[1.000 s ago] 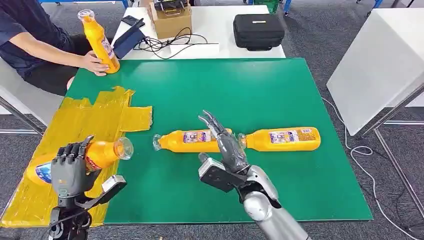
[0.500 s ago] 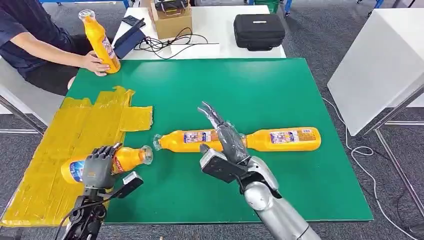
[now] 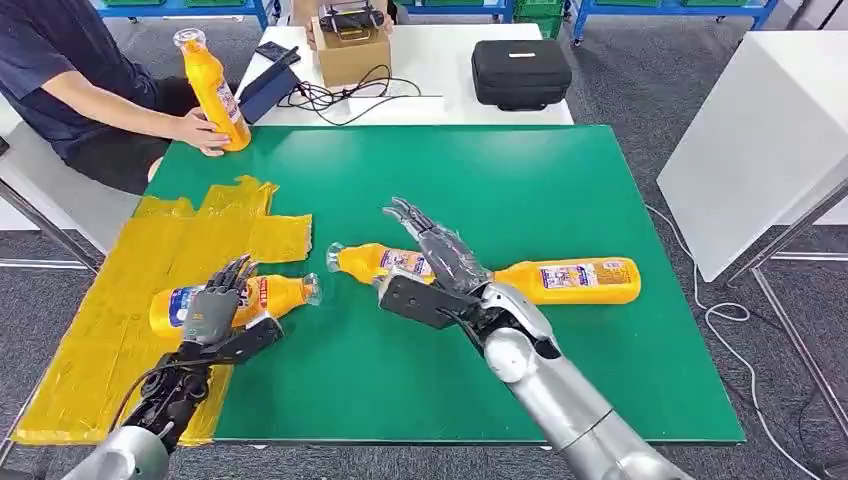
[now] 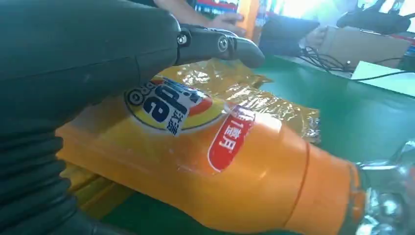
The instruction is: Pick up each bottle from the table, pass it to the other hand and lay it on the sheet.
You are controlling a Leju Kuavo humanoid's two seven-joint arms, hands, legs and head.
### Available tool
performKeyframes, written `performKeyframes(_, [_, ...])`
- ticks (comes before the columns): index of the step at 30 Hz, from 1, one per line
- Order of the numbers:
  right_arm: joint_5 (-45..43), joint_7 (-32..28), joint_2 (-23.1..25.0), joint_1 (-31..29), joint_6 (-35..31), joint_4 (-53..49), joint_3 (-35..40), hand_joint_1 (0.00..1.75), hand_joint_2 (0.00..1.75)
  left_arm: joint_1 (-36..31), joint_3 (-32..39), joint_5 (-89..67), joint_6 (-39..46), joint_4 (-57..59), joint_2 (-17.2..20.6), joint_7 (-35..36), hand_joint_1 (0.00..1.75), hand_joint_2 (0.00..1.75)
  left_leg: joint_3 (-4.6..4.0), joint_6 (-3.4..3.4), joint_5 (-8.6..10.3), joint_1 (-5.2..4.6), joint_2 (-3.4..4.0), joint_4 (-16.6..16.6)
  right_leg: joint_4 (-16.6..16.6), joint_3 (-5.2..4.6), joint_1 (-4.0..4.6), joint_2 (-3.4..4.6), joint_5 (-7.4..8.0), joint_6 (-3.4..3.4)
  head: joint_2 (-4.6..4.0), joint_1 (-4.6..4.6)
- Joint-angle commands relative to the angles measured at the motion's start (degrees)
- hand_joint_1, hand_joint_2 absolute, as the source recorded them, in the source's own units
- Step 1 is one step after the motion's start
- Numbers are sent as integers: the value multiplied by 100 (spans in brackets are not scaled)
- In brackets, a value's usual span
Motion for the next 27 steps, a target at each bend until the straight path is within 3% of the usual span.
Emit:
performKeyframes(1, [569, -18, 424, -1019, 60, 2610, 204, 0, 175, 377, -461, 1613, -801, -262, 141, -409, 0, 0, -45, -10, 27, 10, 55, -7, -8, -59, 8, 42, 42, 6, 0, 2])
performKeyframes(3, [607, 0, 460, -1058, 34, 2729, 189, 0, 175, 435, -577, 1875, -931, -430, 220, -409, 0, 0, -44, -11, 29, 7, 54, -3, 3, -60, 7, 43, 46, -7, 0, 2])
performKeyframes(7, [987, 326, 506, -1130, -172, 3146, 69, 0, 175, 864, -1626, 4489, -1188, -2138, 713, -409, 0, 0, -49, -11, 31, 13, 55, 1, 4, -63, 13, 42, 42, -6, 0, 4])
performKeyframes(8, [992, 320, 490, -1123, -171, 3191, 34, 0, 175, 843, -1684, 4663, -1227, -2238, 762, -409, 0, 0, -15, -7, 23, 4, 23, 3, 13, -25, 5, 16, 21, -11, 0, 0])
performKeyframes(10, [1052, 335, 462, -1124, -210, 3282, -1, 0, 175, 910, -1669, 5093, -1297, -2758, 790, -409, 0, 0, -36, -11, 24, 14, 34, 8, 11, -45, 14, 21, 28, -10, 0, 2])
performKeyframes(15, [1269, 468, 470, -1157, -371, 3496, -52, 0, 175, 1093, -1346, 5706, -1537, -3834, 674, -409, 0, 0, -75, -10, 22, 23, 19, 20, 13, -83, 24, 2, 22, -7, 0, 2])
performKeyframes(17, [1287, 566, 444, -1156, -383, 3642, -195, 0, 175, 1120, -1116, 5826, -1875, -4356, 416, -409, 0, 0, -98, -11, 24, 23, 12, 24, 15, -102, 23, -3, 28, -19, 0, 2])
performKeyframes(27, [1496, 752, 463, -1046, -344, 4100, -283, 0, 175, 1154, -1252, 5880, -2197, -4973, 68, -409, 0, 0, -132, -13, 23, 20, 6, 20, 5, -133, 20, -13, 24, -16, 0, 4])
